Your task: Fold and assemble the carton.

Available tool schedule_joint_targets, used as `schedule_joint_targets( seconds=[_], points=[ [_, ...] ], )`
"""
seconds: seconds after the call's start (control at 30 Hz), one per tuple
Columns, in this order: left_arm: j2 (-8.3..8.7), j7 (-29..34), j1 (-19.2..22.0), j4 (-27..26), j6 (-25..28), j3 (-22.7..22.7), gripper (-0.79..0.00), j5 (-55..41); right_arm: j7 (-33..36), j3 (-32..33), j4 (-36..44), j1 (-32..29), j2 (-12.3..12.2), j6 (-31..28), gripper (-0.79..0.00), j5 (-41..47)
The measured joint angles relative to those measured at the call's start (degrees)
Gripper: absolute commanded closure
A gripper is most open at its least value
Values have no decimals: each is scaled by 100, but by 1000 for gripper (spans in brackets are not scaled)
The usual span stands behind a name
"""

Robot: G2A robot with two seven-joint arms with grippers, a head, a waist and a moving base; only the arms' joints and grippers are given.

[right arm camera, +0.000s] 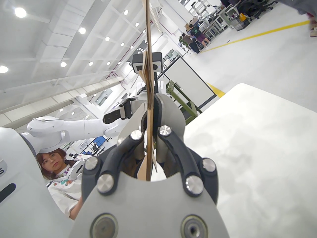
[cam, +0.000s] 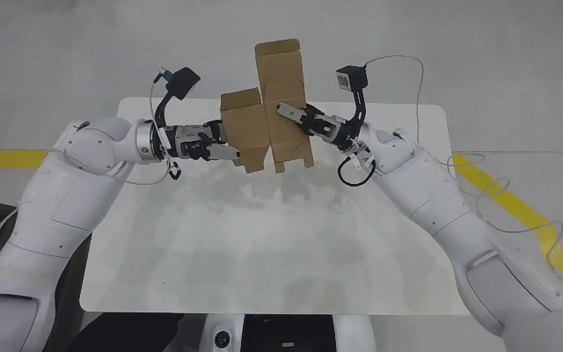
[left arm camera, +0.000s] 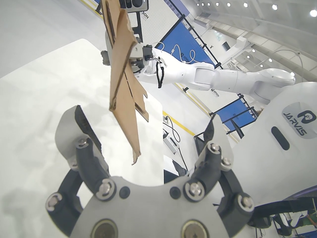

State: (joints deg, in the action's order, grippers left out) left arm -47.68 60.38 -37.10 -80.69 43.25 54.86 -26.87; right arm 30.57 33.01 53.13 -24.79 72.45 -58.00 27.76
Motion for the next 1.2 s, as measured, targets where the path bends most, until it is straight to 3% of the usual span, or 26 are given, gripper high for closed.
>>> schedule_joint_targets(
  seconds=[0.07, 0.17, 0.63, 0.67, 0.7, 0.73, 0.77, 1.03, 1.2],
  points=[
    [-13, 28, -14, -3, -12, -23, -508, 17, -11, 54, -11, -15, 23, 0, 0, -58],
    [-34, 46, -30, 8, -60, -48, 0, 56, -14, 148, -21, -47, 60, 0, 0, -145],
    [-149, 352, 52, 262, -470, -101, 0, -416, 277, 476, -85, -156, 188, 0, 0, -260],
    [-156, 361, 55, 273, -482, -101, 0, -417, 289, 497, -91, -160, 194, 0, -80, -268],
    [-165, 373, 59, 286, -502, -101, 0, -426, 302, 524, -95, -166, 202, 0, -271, -279],
    [-172, 383, 62, 294, -519, -101, 0, -435, 310, 546, -98, -171, 208, 0, -576, -288],
    [-178, 396, 66, 302, -533, -99, 0, -444, 317, 568, -102, -176, 213, 0, -785, -299],
    [-205, 837, 224, 431, -899, -78, 0, -385, 620, 944, -236, -199, 142, 0, -785, -238],
    [-211, 1452, 460, 488, -1378, -147, 0, -384, 1557, 1192, -190, -228, -25, 108, -785, 129]
  ],
)
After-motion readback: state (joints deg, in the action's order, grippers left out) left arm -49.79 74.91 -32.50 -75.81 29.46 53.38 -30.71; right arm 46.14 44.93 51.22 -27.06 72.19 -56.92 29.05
